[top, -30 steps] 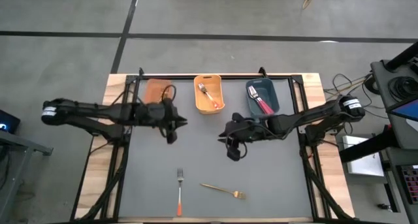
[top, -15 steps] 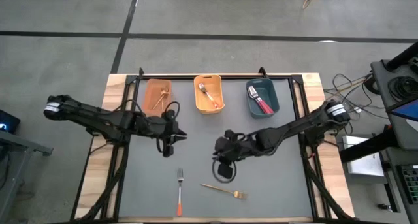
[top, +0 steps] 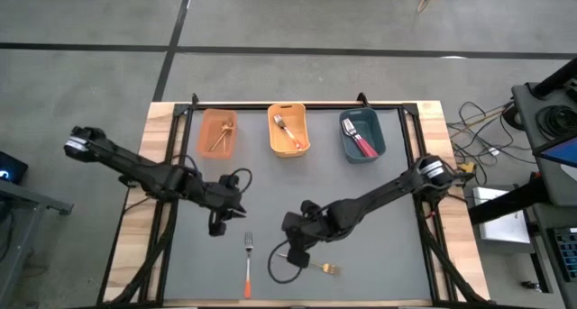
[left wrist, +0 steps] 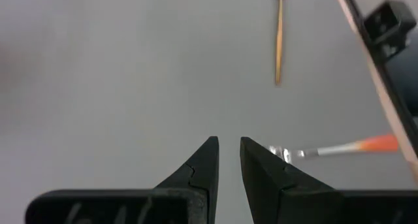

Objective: Sort silverware by color (type)
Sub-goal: Put the orange fork into the yellow bin

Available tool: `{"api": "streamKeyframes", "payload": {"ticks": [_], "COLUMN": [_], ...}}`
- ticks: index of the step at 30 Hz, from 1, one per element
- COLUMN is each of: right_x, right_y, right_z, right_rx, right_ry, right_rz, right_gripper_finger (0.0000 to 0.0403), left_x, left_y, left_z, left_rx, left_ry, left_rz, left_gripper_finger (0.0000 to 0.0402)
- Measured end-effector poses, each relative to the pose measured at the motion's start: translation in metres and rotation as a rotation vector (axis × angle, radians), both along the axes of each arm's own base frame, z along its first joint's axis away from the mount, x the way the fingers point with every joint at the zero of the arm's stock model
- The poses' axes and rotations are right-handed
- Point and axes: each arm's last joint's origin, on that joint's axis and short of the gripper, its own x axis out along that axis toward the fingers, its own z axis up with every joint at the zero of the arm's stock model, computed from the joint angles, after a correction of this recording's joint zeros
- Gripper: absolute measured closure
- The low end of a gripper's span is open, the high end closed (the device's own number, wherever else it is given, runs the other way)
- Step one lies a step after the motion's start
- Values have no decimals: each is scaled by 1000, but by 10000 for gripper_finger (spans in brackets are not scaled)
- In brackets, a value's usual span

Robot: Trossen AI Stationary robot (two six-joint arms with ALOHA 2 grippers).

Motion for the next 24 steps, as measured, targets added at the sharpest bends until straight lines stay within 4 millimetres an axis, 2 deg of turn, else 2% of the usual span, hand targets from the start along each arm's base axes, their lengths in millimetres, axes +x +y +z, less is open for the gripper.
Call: {"api": "streamKeyframes", "payload": {"ticks": [7,15,24], "right_x": [4,-11,-17], "right_y": [17,36,39], "right_z": [-8,-14,-15], "right_rx": [64,66,37], "right_ry": [54,138,169], "right_rz": [26,84,92], "right_gripper_finger": [330,330,330], "left_x": [-8,-10,-12], "left_y": [-14,-19,-18], "left_z": [-21,-35,-46], "left_rx": [-51,-95,-105], "left_ry": [-24,-50,-40], "left_rz": [-38,-33,-20], "left_gripper_finger": [356,356,356]}}
